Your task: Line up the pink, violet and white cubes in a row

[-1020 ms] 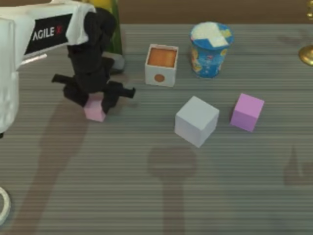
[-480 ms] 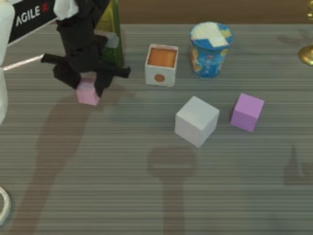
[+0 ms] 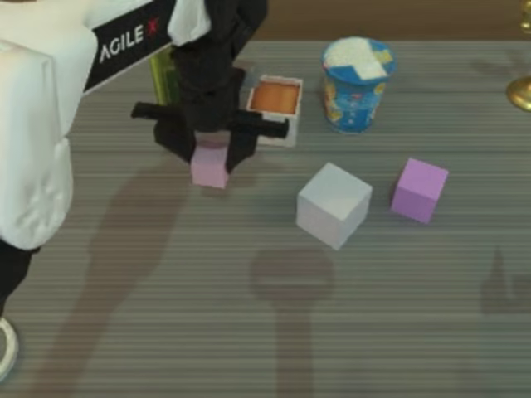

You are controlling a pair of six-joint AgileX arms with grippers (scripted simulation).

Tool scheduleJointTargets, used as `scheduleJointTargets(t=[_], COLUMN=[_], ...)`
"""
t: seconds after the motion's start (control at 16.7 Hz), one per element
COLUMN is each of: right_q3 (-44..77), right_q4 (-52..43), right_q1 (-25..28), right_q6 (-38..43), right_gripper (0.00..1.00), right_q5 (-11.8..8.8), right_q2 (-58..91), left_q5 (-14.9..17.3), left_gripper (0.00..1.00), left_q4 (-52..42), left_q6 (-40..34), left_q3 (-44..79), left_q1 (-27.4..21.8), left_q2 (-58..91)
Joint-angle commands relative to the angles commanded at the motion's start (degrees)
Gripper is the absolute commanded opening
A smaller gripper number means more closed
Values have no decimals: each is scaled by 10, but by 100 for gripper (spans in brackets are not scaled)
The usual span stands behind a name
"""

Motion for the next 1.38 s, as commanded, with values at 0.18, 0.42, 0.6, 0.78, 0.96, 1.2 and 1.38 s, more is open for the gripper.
scheduleJointTargets(t=[0.18,0.42,0.6,0.78,0.96,1.2,1.38], right_q3=[0,0,0,0,0,0,0], right_q4=[0,0,0,0,0,0,0], right_q1=[0,0,0,0,0,0,0], right_q6=[0,0,0,0,0,0,0], right_gripper=[100,100,100,100,100,100,100], right_q5=[0,0,0,0,0,0,0], right_q2=[0,0,0,0,0,0,0], left_q5=[-3,-6,-9,-10,-9,-10,-9], left_gripper=[0,0,0,0,0,0,0], left_q4=[-30,-66,-79,-81,-78,-12,55], left_q6=[-133,-296,-360,-372,-370,-371,-371], left_q3=[44,100,125,130,126,63,1], left_q1=[-81,-187,-238,-249,-247,-247,-248], left_q2=[22,44,49,48,47,50,54])
